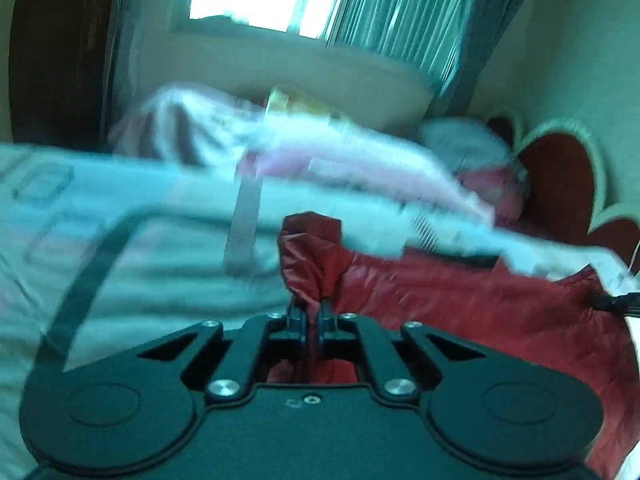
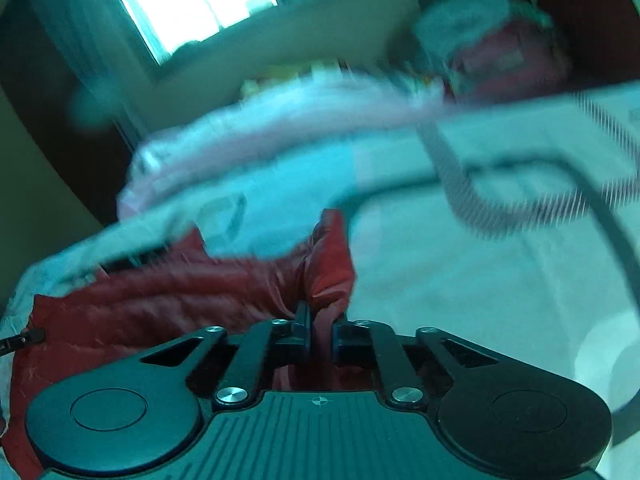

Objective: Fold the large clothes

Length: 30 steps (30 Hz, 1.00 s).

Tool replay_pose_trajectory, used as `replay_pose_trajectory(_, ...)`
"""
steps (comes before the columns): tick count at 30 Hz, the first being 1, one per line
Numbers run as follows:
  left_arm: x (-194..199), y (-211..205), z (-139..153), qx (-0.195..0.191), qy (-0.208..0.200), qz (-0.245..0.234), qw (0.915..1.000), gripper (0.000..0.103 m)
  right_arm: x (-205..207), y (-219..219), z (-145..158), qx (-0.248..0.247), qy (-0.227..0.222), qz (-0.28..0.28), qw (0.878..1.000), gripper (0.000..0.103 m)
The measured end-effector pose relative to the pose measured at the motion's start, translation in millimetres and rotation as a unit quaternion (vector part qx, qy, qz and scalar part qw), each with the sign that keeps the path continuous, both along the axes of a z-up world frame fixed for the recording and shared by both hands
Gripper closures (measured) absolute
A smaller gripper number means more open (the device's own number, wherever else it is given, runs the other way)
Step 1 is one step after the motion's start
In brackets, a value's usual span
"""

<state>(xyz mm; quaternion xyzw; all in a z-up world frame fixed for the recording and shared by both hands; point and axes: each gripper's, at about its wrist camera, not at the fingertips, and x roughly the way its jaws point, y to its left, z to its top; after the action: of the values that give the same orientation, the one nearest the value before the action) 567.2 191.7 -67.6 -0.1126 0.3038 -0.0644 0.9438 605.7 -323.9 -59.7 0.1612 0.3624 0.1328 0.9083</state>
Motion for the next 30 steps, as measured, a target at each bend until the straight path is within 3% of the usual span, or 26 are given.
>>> replay_pose_trajectory(3, -4, 2, 17, -0.023, -0.056, 0.010, 0.9981, 0.099, -4, 3, 22, -0.008, -0.058, 0.004, 0.998, 0.097)
replay_pose_trajectory(6, 12, -3, 18, -0.016, -0.062, 0.020, 0.9978, 0.099, 7, 11, 26, -0.031, -0.077, -0.006, 0.997, 0.097)
replay_pose_trajectory(9, 42, -7, -7, -0.001, -0.014, 0.039, 0.9991, 0.099, 33, 16, 6, -0.046, -0.034, -0.023, 0.998, 0.097)
replay_pose_trajectory(12, 64, -12, -43, 0.026, 0.055, 0.044, 0.9972, 0.099, 55, 21, -31, -0.082, 0.038, -0.033, 0.995, 0.097)
replay_pose_trajectory(14, 70, -16, -55, 0.038, 0.067, 0.041, 0.9962, 0.099, 58, 22, -51, -0.103, 0.067, -0.034, 0.992, 0.097)
replay_pose_trajectory(16, 71, -16, -54, 0.039, 0.070, 0.043, 0.9959, 0.097, 59, 20, -55, -0.101, 0.065, -0.038, 0.992, 0.097)
replay_pose_trajectory(18, 72, -13, -52, 0.039, 0.074, 0.044, 0.9955, 0.086, 58, 19, -54, -0.103, 0.069, -0.037, 0.992, 0.097)
replay_pose_trajectory(19, 70, -10, -49, 0.045, 0.073, 0.054, 0.9948, 0.067, 59, 16, -53, -0.101, 0.072, -0.037, 0.992, 0.097)
replay_pose_trajectory(20, 72, -8, -47, 0.054, 0.068, 0.063, 0.9942, 0.038, 59, 14, -50, -0.103, 0.071, -0.042, 0.991, 0.079)
replay_pose_trajectory(21, 65, -6, -42, 0.068, 0.057, 0.079, 0.9929, 0.028, 56, 15, -42, -0.125, 0.061, -0.062, 0.988, 0.055)
replay_pose_trajectory(22, 55, -5, -33, 0.078, 0.036, 0.086, 0.9926, 0.028, 48, 15, -29, -0.145, 0.033, -0.079, 0.986, 0.006)
replay_pose_trajectory(24, 39, -9, -17, 0.075, 0.012, 0.063, 0.9951, 0.035, 29, 21, -6, -0.140, -0.014, -0.061, 0.988, 0.002)
replay_pose_trajectory(25, 33, -16, -10, 0.075, 0.007, 0.045, 0.9961, 0.038, 24, 27, 0, -0.128, -0.019, -0.045, 0.991, 0.006)
replay_pose_trajectory(26, 26, -28, -4, 0.080, 0.000, 0.024, 0.9965, 0.038, 18, 38, 7, -0.122, -0.022, -0.022, 0.992, 0.020)
replay_pose_trajectory(27, 22, -43, 0, 0.087, -0.002, 0.001, 0.9962, 0.038, 14, 50, 11, -0.121, -0.024, -0.001, 0.992, 0.025)
replay_pose_trajectory(30, 21, -96, 0, 0.122, -0.003, -0.061, 0.9906, 0.038, 4, 106, 13, -0.123, -0.026, 0.074, 0.989, 0.027)
